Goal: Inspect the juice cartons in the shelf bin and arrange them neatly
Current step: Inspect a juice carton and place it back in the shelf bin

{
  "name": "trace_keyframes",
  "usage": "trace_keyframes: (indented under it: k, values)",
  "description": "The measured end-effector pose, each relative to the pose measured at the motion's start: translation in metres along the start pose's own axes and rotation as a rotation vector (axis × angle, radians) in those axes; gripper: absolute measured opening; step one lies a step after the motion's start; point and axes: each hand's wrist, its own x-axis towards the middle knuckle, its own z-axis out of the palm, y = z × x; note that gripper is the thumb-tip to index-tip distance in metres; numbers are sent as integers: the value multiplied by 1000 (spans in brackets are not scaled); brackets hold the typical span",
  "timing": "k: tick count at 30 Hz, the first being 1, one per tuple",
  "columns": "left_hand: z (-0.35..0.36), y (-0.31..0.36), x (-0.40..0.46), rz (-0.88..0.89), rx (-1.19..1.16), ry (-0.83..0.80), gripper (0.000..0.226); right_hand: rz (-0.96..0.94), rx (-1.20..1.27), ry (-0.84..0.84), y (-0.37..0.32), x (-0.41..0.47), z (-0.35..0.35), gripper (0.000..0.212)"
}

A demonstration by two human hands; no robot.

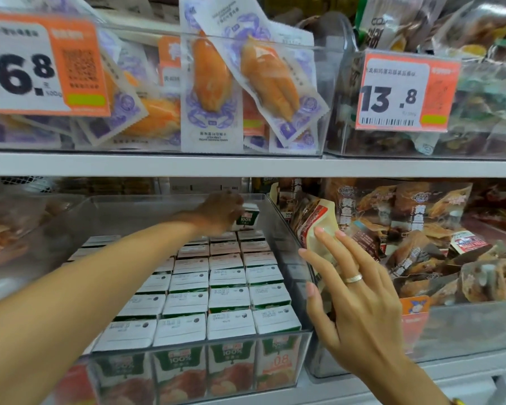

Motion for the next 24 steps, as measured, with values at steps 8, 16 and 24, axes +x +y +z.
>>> trace_keyframes:
  k: [8,16,24]
  values:
    - [-28,37,-78,-191,-400,490,38,19,-12,-177,-2,4,-11,49]
    - [-62,80,-223,-310,-1095,457,12,162,123,-357,-46,28,-77,47]
    - [-56,107,-343,-490,-1379,293,18,728,1242,-936,-146,26,-115,25]
